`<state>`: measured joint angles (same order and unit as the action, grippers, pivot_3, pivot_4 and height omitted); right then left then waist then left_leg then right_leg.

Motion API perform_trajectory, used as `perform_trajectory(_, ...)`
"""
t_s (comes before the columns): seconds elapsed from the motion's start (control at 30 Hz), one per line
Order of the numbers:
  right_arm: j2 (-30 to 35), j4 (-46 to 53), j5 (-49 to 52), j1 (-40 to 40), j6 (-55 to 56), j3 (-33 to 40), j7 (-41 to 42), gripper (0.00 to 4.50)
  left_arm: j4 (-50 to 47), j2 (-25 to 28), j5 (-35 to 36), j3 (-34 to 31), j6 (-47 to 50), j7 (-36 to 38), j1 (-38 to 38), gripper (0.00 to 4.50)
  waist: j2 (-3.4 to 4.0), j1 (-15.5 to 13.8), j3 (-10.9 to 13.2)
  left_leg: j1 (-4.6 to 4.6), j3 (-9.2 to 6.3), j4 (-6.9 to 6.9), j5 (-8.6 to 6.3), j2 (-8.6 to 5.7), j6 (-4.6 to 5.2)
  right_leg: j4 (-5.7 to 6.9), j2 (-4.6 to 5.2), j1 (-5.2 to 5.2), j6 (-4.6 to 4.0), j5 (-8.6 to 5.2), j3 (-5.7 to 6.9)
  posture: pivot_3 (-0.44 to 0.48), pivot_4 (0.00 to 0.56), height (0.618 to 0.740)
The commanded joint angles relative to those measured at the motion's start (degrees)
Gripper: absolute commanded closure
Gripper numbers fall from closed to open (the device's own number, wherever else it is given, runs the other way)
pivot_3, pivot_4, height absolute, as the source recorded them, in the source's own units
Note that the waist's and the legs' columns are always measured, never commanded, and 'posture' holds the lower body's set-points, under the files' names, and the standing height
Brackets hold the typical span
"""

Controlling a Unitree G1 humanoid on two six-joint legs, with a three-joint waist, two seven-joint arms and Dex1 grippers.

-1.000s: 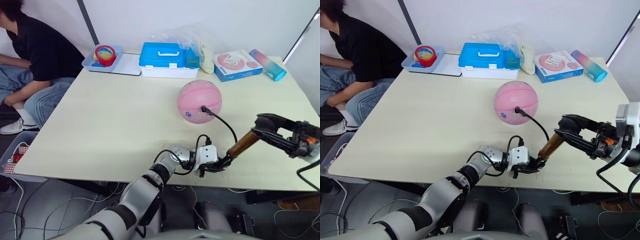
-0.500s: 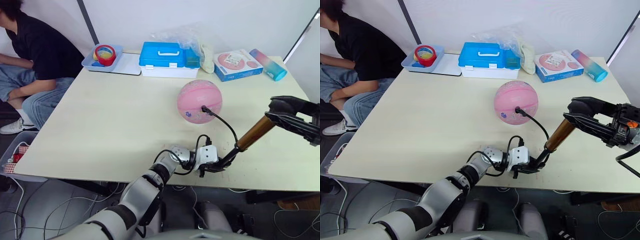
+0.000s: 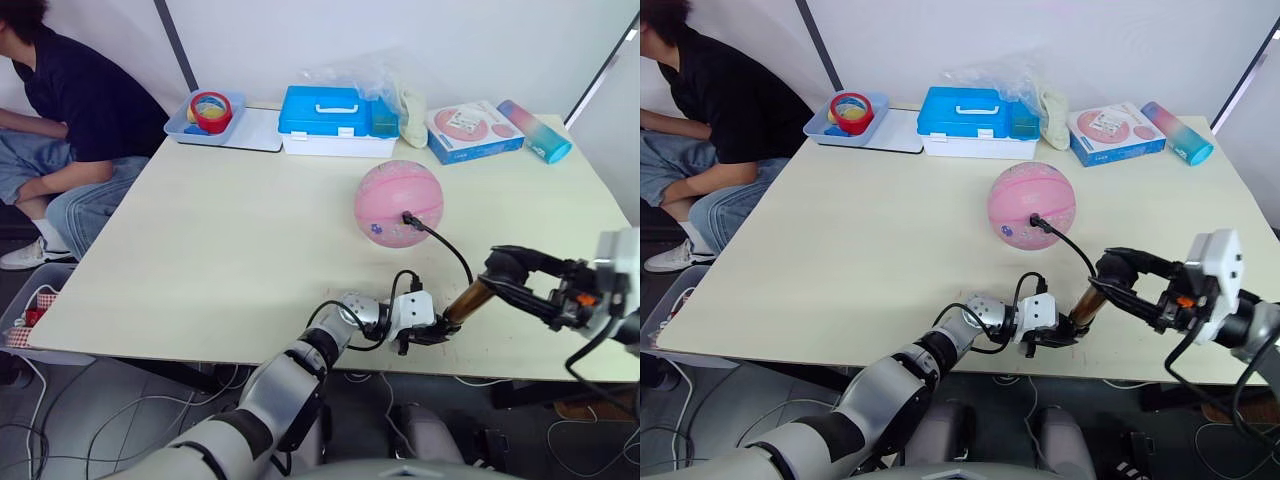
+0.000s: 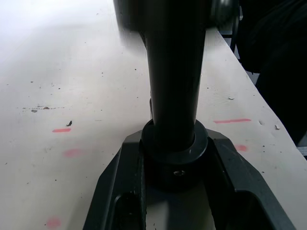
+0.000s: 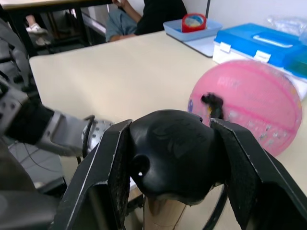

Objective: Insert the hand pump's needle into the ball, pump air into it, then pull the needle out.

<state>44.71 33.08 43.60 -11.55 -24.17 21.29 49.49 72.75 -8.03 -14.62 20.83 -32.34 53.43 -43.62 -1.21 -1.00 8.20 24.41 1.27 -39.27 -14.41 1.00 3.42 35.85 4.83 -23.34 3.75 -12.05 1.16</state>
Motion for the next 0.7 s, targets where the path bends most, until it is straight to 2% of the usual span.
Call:
perform_trajectory(0.03,-1.1,-2.9,-6.7,-1.6,2.5,-4.1,-0.5,2.45,1.5,-2.0,-1.8,1.3,-0.2,0.4,1.3,3.42,0.01,0.0,0.0,0.0,0.0,0.0,0.0,0.0,0.0,0.0,0.0,0.0,0.0,0.0,0.0,0.0,0.15,0.74)
perform_trajectory(0.17,-3.0,-4.8,-10.8,-2.4,5.9,-7.1,-0.9,2.45,1.4,-2.1,-1.5,1.1,-0.6,0.4,1.3,3.42,0.05,0.0,0.0,0.0,0.0,0.0,0.0,0.0,0.0,0.01,-0.01,0.0,0.0,0.0,0.0,0.0,0.15,0.74)
perform_trajectory(0.33,-4.5,-2.3,-7.4,-2.0,5.7,-5.2,-1.7,2.45,1.3,-2.0,-1.6,1.2,-0.9,0.7,1.6,3.42,0.08,0.0,0.0,-0.01,0.01,0.0,0.0,0.0,0.0,0.01,-0.01,0.0,0.0,0.0,0.0,0.0,0.15,0.74)
perform_trajectory(0.5,-1.1,0.9,0.6,1.5,0.5,2.6,-3.5,2.45,1.5,-1.9,-1.7,1.3,-0.8,0.8,1.5,3.42,0.16,0.0,0.0,0.03,0.02,0.0,0.0,-0.01,0.0,0.01,0.01,-0.02,-0.01,0.0,0.0,0.0,0.15,0.74)
perform_trajectory(0.7,5.9,1.1,12.5,4.9,-7.8,13.5,-3.8,2.45,1.6,-1.9,-1.7,1.4,-0.6,1.0,1.4,3.42,0.15,-0.1,0.0,0.1,-0.01,0.0,0.0,-0.02,0.0,0.0,0.02,-0.05,-0.01,0.0,0.02,0.0,0.15,0.74)
